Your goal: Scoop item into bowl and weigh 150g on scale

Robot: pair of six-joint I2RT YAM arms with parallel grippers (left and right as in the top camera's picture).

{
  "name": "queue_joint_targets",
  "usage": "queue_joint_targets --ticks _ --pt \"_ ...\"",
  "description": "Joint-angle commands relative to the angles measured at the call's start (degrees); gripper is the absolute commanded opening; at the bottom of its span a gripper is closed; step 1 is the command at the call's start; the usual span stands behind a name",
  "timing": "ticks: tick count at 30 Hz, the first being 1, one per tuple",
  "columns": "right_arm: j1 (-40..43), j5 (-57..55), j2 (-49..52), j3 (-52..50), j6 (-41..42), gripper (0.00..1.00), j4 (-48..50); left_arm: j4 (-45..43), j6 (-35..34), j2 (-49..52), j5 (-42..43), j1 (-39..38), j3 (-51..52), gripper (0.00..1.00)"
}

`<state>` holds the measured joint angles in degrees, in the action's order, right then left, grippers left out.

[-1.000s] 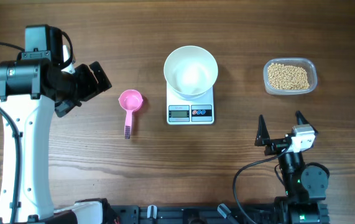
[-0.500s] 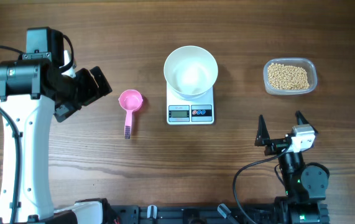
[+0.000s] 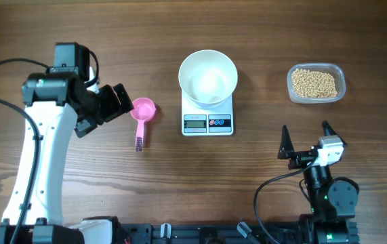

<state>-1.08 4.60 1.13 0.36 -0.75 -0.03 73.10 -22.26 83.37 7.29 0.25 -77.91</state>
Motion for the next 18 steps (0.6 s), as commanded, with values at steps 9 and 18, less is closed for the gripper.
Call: queue_joint_targets --ticks 9,18 --pt "0.0 -0.7 -0.1 -0.1 -0.7 1.00 0.1 3.0 -0.7 0.1 1.0 -0.2 2.1 1.00" --pt "0.0 -0.8 -0.1 -0.1 -0.7 1.00 0.1 -4.2 -0.6 0.2 6.1 -0.2 11.4 0.99"
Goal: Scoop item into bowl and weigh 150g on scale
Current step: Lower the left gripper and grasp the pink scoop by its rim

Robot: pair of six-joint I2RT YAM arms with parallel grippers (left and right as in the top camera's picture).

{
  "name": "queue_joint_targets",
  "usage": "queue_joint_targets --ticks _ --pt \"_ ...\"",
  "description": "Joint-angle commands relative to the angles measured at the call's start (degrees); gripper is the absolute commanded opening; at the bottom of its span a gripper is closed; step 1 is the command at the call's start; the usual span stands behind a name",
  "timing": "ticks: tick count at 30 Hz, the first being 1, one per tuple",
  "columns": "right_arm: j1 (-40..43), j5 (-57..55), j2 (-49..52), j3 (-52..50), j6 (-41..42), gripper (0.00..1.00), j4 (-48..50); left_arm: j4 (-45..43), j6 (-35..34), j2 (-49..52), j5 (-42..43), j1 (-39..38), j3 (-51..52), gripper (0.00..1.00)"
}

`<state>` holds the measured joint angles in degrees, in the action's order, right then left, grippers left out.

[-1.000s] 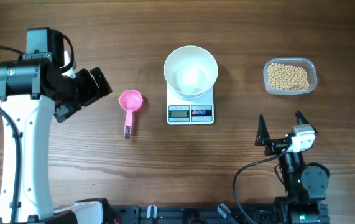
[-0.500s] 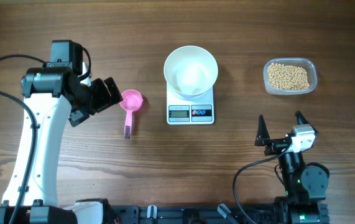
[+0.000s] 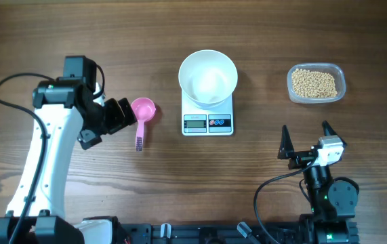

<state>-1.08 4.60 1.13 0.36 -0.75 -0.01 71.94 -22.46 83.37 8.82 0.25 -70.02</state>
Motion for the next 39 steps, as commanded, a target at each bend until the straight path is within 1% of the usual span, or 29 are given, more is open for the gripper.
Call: queue_joint_targets --ticks 1,4,6,7,11,13,15,18,20,21,23,24,25,26,27,29,34,37,39 --pt "0.0 -0.8 -0.1 -0.1 -0.7 1.00 0.1 -4.4 -0.3 0.2 5.6 -0.2 4.4 0.98" --pt "0.0 -0.7 -0.1 -0.1 -0.7 1.00 0.1 -10.1 -0.3 0.3 6.0 -0.2 7.5 0.95" --pt "0.0 -0.7 -0.1 -0.1 -0.7 1.00 0.1 -13.4 -0.3 0.8 6.0 -0.2 9.3 0.98" --pt "0.0 -0.8 -0.1 -0.1 -0.7 1.00 0.1 -14.3 -0.3 1.2 5.9 -0.2 9.9 0.98" --pt "0.0 -0.8 -0.1 -0.1 -0.7 1.00 0.1 -15.6 -0.2 3.5 5.4 -0.2 10.2 0.98" --pt "0.0 -0.7 -0.1 -0.1 -0.7 1.00 0.1 -16.6 1.3 4.9 4.9 -0.2 10.2 0.97" --pt "0.0 -0.7 -0.1 -0.1 -0.7 1.00 0.1 -17.1 1.4 6.4 4.7 -0.2 10.2 0.96" --pt "0.0 -0.8 -0.1 -0.1 -0.7 1.00 0.1 -18.0 1.3 9.2 7.3 -0.2 10.2 0.93" --pt "0.0 -0.7 -0.1 -0.1 -0.7 1.00 0.1 -18.9 3.5 10.4 7.2 -0.2 10.2 0.89" --pt "0.0 -0.8 -0.1 -0.1 -0.7 1.00 0.1 -19.4 5.5 10.9 7.3 -0.2 10.2 0.89" --pt "0.0 -0.7 -0.1 -0.1 -0.7 1.00 0.1 -19.5 7.2 11.6 7.8 -0.2 10.2 0.89" --pt "0.0 -0.8 -0.1 -0.1 -0.7 1.00 0.1 -19.5 7.3 12.0 8.7 -0.2 10.2 0.87" --pt "0.0 -0.8 -0.1 -0.1 -0.7 1.00 0.1 -19.5 7.3 12.4 9.7 -0.2 10.3 0.82" --pt "0.0 -0.7 -0.1 -0.1 -0.7 1.00 0.1 -20.1 7.5 12.9 10.3 -0.2 10.5 0.80" --pt "0.0 -0.7 -0.1 -0.1 -0.7 1.00 0.1 -20.9 8.0 13.2 10.7 -0.4 10.9 0.79" --pt "0.0 -0.8 -0.1 -0.1 -0.7 1.00 0.1 -22.5 8.9 14.1 10.7 -0.5 12.0 0.82" --pt "0.0 -0.8 -0.1 -0.1 -0.7 1.00 0.1 -24.9 8.8 15.5 12.9 -0.5 13.2 0.76" --pt "0.0 -0.8 -0.1 -0.1 -0.7 1.00 0.1 -26.9 10.8 16.3 12.7 -0.5 13.6 0.78" --pt "0.0 -0.8 -0.1 -0.1 -0.7 1.00 0.1 -28.8 11.4 16.9 12.6 -0.5 13.7 0.78"
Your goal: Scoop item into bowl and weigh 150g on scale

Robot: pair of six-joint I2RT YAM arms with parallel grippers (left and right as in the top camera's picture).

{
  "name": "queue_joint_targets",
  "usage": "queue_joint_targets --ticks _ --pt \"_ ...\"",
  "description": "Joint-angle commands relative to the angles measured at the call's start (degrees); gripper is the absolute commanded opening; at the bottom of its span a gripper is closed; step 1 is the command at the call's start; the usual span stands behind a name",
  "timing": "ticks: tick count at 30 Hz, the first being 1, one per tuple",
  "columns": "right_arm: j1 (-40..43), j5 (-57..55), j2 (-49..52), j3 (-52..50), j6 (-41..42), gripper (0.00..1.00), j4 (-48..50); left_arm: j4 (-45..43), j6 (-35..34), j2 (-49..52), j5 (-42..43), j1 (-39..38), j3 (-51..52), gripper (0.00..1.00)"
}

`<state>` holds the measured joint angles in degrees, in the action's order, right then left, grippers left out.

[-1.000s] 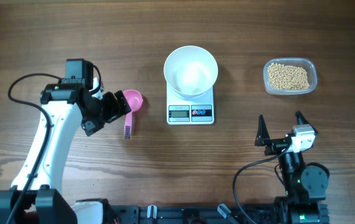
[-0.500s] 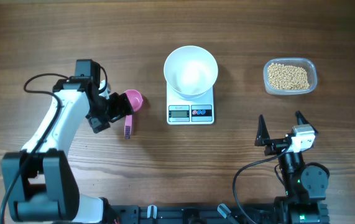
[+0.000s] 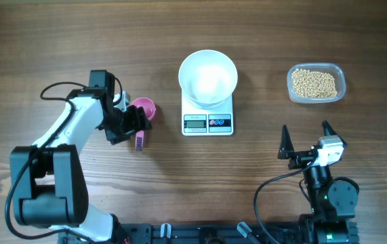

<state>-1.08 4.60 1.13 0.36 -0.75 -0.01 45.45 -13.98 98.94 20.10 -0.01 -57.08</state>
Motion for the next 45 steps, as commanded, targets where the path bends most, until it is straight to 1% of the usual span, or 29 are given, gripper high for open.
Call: queue_joint_targets --ticks 1,2,8,10,11,15,22,26,30,34,38,42,45 --pt "0.0 -0.7 -0.1 -0.1 -0.7 1.00 0.1 -2.9 2.9 1.6 1.4 -0.3 0.7 0.78" --pt "0.0 -0.8 -0.1 -0.1 -0.7 1.00 0.1 -3.7 2.9 1.9 1.6 -0.3 0.7 0.75" --pt "0.0 -0.8 -0.1 -0.1 -0.7 1.00 0.1 -4.9 3.3 3.6 1.6 -0.3 0.7 0.54" --pt "0.0 -0.8 -0.1 -0.1 -0.7 1.00 0.1 -4.7 3.4 4.0 2.4 -0.3 0.7 0.53" --pt "0.0 -0.8 -0.1 -0.1 -0.7 1.00 0.1 -4.8 3.4 4.3 3.3 -0.3 0.7 0.50" --pt "0.0 -0.7 -0.1 -0.1 -0.7 1.00 0.1 -4.8 3.3 4.9 5.2 -0.3 0.7 0.47" --pt "0.0 -0.8 -0.1 -0.1 -0.7 1.00 0.1 -4.8 3.3 4.9 5.2 -0.2 0.7 0.29" --pt "0.0 -0.7 -0.1 -0.1 -0.7 1.00 0.1 -4.8 3.0 4.9 5.2 -0.3 0.7 0.21" --pt "0.0 -0.7 -0.1 -0.1 -0.7 0.99 0.1 -4.8 1.3 4.9 5.3 -0.2 0.7 0.06" --pt "0.0 -0.8 -0.1 -0.1 -0.7 1.00 0.1 -4.7 -0.6 4.8 6.4 -0.2 0.3 0.04" --pt "0.0 -0.8 -0.1 -0.1 -0.7 1.00 0.1 -4.4 -0.7 4.2 9.8 -0.2 -0.7 0.04" --pt "0.0 -0.7 -0.1 -0.1 -0.7 1.00 0.1 -2.4 -1.6 2.3 16.2 -0.1 -3.6 0.04" --pt "0.0 -0.8 -0.1 -0.1 -0.7 1.00 0.1 -0.9 -1.6 -0.2 23.7 -0.1 -7.2 0.04"
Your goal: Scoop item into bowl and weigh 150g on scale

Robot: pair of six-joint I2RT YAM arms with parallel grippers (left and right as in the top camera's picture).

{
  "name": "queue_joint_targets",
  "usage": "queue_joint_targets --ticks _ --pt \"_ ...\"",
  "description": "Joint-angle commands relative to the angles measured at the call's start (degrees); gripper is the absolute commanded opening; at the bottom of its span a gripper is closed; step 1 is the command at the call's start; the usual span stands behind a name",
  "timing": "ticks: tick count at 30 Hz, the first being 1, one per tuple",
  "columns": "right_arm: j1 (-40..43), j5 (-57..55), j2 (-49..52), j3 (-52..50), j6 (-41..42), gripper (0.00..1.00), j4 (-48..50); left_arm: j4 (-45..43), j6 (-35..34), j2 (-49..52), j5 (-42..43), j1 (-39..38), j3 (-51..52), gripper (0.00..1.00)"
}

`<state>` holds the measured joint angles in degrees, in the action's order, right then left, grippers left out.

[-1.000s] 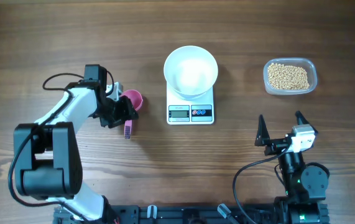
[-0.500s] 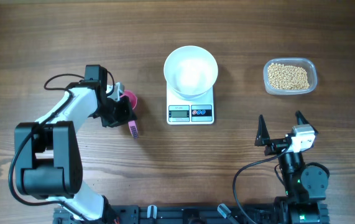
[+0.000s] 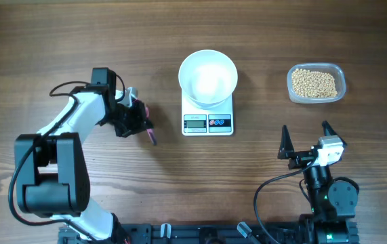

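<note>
My left gripper (image 3: 144, 119) is low over the table left of the scale, shut on the pink scoop (image 3: 152, 135). Only the scoop's handle end pokes out to the lower right; its cup is mostly hidden under the fingers. The white bowl (image 3: 208, 76) sits on the white digital scale (image 3: 208, 123) at the centre and looks empty. A clear container of tan beans (image 3: 316, 83) stands at the far right. My right gripper (image 3: 306, 138) rests open near the front right, holding nothing.
The left arm's white links reach in from the front left edge. The right arm's base and cable sit at the front right edge. Bare wooden table lies between the scale and the bean container.
The left gripper has moved slightly right and closed on the scoop. The scoop's cup, which lay open on the table, is now under the fingers and its handle has turned to the lower right.
The left gripper stood left of the pink scoop lying on the table, then closer to it, then down over its handle. Now it holds the scoop, which has shifted and turned. The right arm, bowl, scale and beans have stayed put.
</note>
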<state>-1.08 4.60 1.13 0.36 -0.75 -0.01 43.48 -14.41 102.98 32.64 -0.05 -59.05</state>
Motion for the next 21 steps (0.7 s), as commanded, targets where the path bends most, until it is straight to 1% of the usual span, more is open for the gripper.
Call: queue_joint_targets --ticks 1,4,9,11,12,13,15,17,20,21 --pt "0.0 -0.8 -0.1 -0.1 -0.7 1.00 0.1 1.1 -1.5 -5.6 14.4 0.0 -6.7 0.04" --pt "0.0 -0.8 -0.1 -0.1 -0.7 1.00 0.1 1.1 -4.1 -8.8 19.6 0.0 -10.5 0.04" --pt "0.0 -1.6 -0.1 -0.1 -1.8 0.99 0.6 0.7 -5.6 -15.4 19.8 -0.1 -17.1 0.04" --pt "0.0 -1.5 -0.1 -0.1 -1.6 1.00 3.7 -0.8 -6.3 -18.5 19.8 -0.1 -19.1 0.04" --pt "0.0 1.1 -0.1 -0.1 0.9 1.00 6.3 -2.3 -7.4 -19.9 19.6 -0.1 -19.4 0.04" --pt "0.0 5.6 -0.1 -0.1 5.3 1.00 8.8 -4.3 -9.7 -21.7 18.8 -0.1 -19.5 0.04" --pt "0.0 14.2 -0.1 -0.1 16.0 1.00 10.9 -7.0 -13.5 -24.1 16.8 -0.1 -19.5 0.04" --pt "0.0 15.7 -0.1 -0.1 23.3 1.00 12.1 -9.1 -16.4 -25.7 16.3 -0.1 -19.5 0.04" --pt "0.0 14.0 -0.1 -0.1 37.5 1.00 19.5 -12.0 -20.3 -27.2 16.4 -0.5 -19.5 0.04" --pt "0.0 13.6 -0.1 -0.1 40.0 1.00 21.2 -12.5 -20.9 -27.3 16.4 -0.7 -19.5 0.04"
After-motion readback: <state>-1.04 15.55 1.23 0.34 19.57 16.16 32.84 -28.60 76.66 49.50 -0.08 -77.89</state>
